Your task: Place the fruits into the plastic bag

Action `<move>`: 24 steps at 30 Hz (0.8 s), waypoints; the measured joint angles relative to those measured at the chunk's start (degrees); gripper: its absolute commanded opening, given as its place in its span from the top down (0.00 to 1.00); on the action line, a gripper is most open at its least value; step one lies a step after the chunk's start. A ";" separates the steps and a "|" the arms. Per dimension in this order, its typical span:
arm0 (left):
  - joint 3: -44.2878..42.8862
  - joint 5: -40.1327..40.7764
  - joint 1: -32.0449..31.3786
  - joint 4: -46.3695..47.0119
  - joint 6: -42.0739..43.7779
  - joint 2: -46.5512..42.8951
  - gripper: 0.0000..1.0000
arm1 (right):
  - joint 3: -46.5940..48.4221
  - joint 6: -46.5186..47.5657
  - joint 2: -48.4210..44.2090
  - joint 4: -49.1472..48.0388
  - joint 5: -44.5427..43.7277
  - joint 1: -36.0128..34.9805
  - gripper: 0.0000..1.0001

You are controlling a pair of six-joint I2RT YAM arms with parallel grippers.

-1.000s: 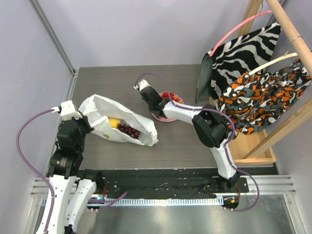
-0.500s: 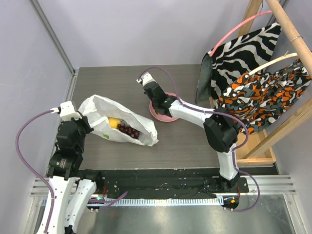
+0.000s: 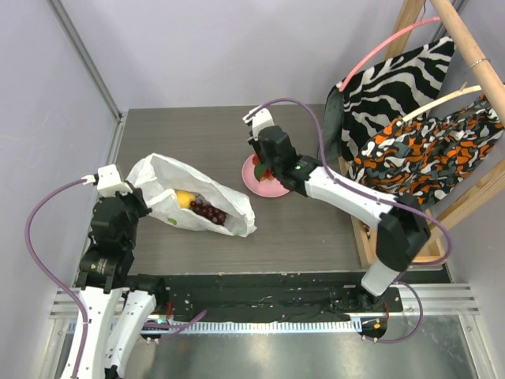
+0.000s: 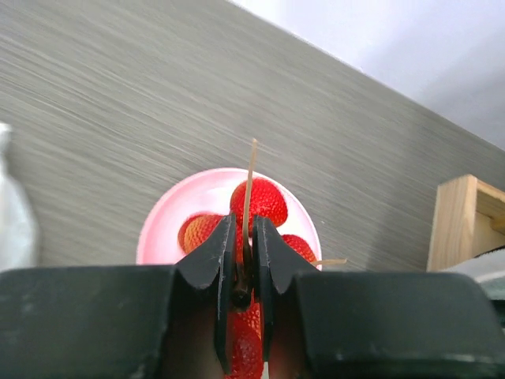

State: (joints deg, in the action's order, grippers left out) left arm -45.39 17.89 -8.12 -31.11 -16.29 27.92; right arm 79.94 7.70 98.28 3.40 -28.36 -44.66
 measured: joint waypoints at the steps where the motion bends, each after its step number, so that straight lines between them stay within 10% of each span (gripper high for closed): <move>1: 0.00 -0.04 0.00 0.00 0.00 -0.04 1.00 | -1.27 -0.50 -2.21 -0.33 1.09 0.02 0.99; 12: 0.22 -0.52 0.00 0.02 0.00 -0.44 1.00 | -5.16 -1.20 -21.03 -4.72 9.33 -6.34 0.99; 24: 0.31 -0.96 0.00 0.02 0.00 -1.22 1.00 | -6.49 -6.62 -28.28 -6.95 38.34 -10.05 0.99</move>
State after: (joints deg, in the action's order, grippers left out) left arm -45.08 16.93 -8.12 -31.09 -16.29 26.70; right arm 73.45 1.08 70.00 -3.55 9.98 -54.72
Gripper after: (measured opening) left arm 0.021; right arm 0.172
